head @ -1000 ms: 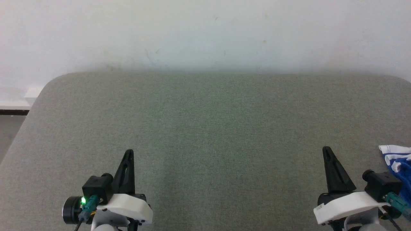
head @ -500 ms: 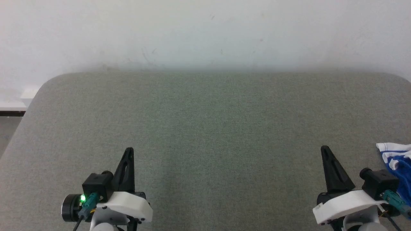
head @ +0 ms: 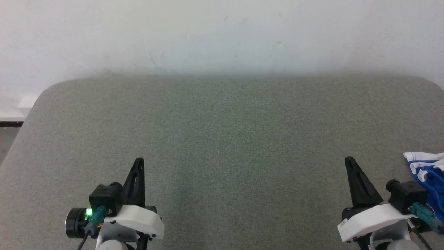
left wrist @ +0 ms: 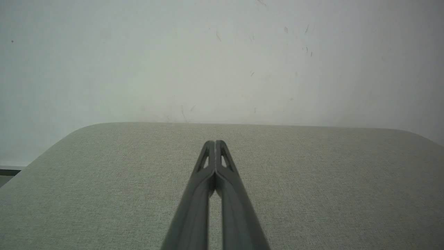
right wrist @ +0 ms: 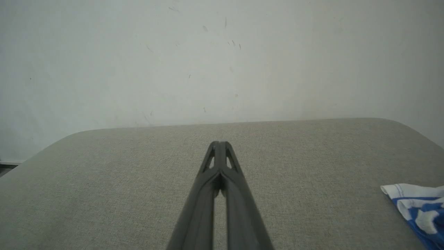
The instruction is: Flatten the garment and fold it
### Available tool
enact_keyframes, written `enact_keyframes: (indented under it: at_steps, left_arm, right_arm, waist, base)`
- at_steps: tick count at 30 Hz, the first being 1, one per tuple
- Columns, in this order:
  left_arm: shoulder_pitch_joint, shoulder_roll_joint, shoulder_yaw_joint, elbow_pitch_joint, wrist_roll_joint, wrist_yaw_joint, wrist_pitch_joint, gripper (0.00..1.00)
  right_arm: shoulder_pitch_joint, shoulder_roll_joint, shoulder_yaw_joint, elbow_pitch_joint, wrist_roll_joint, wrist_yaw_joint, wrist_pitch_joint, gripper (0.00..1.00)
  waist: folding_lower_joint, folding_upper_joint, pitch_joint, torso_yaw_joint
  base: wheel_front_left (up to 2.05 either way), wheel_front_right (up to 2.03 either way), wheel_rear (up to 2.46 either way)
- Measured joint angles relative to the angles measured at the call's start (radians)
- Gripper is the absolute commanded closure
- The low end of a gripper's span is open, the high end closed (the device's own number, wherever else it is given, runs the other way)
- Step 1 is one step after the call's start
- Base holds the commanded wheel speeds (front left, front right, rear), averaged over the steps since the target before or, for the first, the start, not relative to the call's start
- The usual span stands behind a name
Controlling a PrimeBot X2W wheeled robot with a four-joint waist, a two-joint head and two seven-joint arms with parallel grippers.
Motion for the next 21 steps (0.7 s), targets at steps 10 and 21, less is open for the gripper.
enact_keyframes:
  at_steps: [10, 21]
  left_arm:
    - [0.001, 0.0, 0.002, -0.015, 0.008, 0.0, 0.021, 1.0]
    - [0.003, 0.0, 0.005, -0.035, 0.02, 0.001, 0.041, 1.0]
  right_arm:
    - [0.0, 0.0, 0.001, -0.011, -0.025, 0.0, 0.021, 1.0]
    - [-0.001, 0.0, 0.002, -0.026, -0.051, 0.0, 0.04, 1.0]
  waist:
    - [0.0, 0.0, 0.003, -0.008]
    - [0.0, 0.0, 0.007, -0.018]
  base:
    - [0.0, 0.0, 0.0]
    - [0.0, 0.0, 0.0]
